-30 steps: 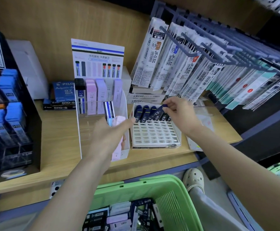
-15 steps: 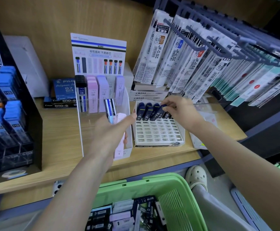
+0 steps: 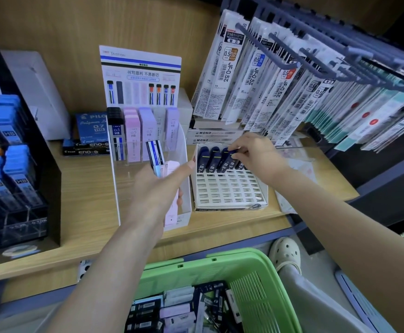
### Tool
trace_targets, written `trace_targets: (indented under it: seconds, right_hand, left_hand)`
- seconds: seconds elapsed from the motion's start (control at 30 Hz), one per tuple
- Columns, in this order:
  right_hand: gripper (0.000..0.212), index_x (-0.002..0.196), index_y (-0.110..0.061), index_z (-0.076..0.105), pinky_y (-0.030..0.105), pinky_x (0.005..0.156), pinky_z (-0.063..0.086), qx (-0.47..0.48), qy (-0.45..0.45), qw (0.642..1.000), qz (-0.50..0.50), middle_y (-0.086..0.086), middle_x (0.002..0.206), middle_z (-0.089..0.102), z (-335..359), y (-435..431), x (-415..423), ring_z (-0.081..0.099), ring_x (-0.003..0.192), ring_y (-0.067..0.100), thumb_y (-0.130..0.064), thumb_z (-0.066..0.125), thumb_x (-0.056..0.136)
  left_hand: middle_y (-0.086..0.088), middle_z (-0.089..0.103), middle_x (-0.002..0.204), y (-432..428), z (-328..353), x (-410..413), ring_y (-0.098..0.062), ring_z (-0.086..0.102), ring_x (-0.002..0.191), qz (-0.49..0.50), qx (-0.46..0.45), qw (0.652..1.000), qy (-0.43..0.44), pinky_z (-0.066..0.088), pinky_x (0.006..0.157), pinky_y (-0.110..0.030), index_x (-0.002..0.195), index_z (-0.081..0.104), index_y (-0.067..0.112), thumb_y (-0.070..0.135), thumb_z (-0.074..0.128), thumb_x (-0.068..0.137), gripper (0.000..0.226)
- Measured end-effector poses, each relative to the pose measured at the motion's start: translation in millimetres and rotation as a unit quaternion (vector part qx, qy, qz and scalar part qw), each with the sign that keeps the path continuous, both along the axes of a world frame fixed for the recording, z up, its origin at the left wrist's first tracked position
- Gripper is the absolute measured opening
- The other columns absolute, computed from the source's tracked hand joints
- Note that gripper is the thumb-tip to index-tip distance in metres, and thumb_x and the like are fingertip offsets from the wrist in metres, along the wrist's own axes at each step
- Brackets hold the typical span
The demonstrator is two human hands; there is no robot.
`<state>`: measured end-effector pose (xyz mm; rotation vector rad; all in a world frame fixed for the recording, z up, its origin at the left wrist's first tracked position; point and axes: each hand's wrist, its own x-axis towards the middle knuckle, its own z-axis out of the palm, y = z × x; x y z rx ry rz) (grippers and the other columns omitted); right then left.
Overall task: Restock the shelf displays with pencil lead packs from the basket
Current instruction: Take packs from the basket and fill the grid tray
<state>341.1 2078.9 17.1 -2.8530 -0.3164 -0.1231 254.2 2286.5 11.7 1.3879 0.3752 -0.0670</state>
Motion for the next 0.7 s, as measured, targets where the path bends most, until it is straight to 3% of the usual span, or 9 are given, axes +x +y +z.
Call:
trace_targets:
  seconds: [0.17, 0.27, 0.4, 0.5, 0.57, 0.7]
  right_hand:
    - [0.014, 0.1, -0.007, 0.064, 0.044, 0.081, 0.052, 0.023, -0.051, 0.998, 0.021, 0.006, 0.097, 0.065, -14.7, 2.6, -4.9, 0.061, 0.088, 0.022, -0.004, 0.063, 0.086]
    - [0.009, 0.094, -0.006, 0.065, 0.046, 0.075, 0.052, 0.005, -0.079, 0.996, 0.032, 0.006, 0.094, 0.063, -20.0, 3.1, -5.4, 0.062, 0.084, 0.028, -0.003, 0.063, 0.086]
    - [0.018, 0.109, -0.01, 0.06, 0.043, 0.075, 0.051, -0.016, -0.074, 0.997, 0.003, 0.004, 0.11, 0.054, -21.4, 6.8, -11.0, 0.06, 0.09, 0.024, -0.009, 0.058, 0.091]
    - [0.011, 0.104, -0.016, 0.057, 0.036, 0.081, 0.049, 0.115, -0.083, 0.989, -0.035, -0.005, 0.097, 0.051, -14.5, 24.4, -35.1, 0.054, 0.079, 0.007, -0.016, 0.056, 0.093]
    - [0.003, 0.096, -0.02, 0.056, 0.026, 0.074, 0.05, 0.234, 0.003, 0.972, -0.031, -0.011, 0.084, 0.055, -8.1, 42.2, -60.8, 0.055, 0.073, 0.002, -0.02, 0.055, 0.093]
    - [0.011, 0.092, -0.024, 0.055, 0.038, 0.076, 0.056, 0.341, 0.19, 0.92, -0.008, -0.005, 0.085, 0.063, -5.8, 72.1, -101.3, 0.066, 0.076, 0.013, -0.032, 0.061, 0.088]
  left_hand:
    - [0.01, 0.048, 0.041, -2.5, -0.3, -0.1, -0.004, 0.044, 0.037, 0.01, 0.003, 1.0, -0.001, 0.042, 0.053, -0.024, 0.081, 0.06, 0.014, 0.025, 0.074, 0.08, 0.018]
    - [0.004, 0.051, 0.053, -2.0, 0.2, 0.4, -0.004, 0.044, 0.039, 0.019, 0.0, 1.0, -0.004, 0.043, 0.055, -0.025, 0.084, 0.061, 0.014, 0.027, 0.074, 0.08, 0.018]
    - [0.006, 0.055, 0.054, -1.6, 0.3, -0.8, -0.002, 0.047, 0.039, 0.024, -0.021, 0.999, 0.003, 0.043, 0.06, -0.026, 0.085, 0.064, 0.017, 0.035, 0.072, 0.08, 0.02]
    - [0.011, 0.049, 0.043, -3.5, 1.0, -0.9, -0.004, 0.049, 0.039, 0.048, -0.075, 0.996, 0.023, 0.039, 0.055, -0.024, 0.077, 0.059, 0.021, 0.04, 0.067, 0.083, 0.022]
    - [0.009, 0.048, 0.047, -5.5, 1.1, 0.1, -0.011, 0.05, 0.048, 0.075, -0.102, 0.991, 0.035, 0.038, 0.057, -0.024, 0.072, 0.056, 0.022, 0.042, 0.064, 0.085, 0.025]
    - [0.009, 0.049, 0.048, -9.9, 3.0, -0.3, -0.008, 0.047, 0.048, 0.108, -0.138, 0.984, 0.032, 0.04, 0.056, -0.024, 0.071, 0.054, 0.022, 0.041, 0.061, 0.088, 0.027]
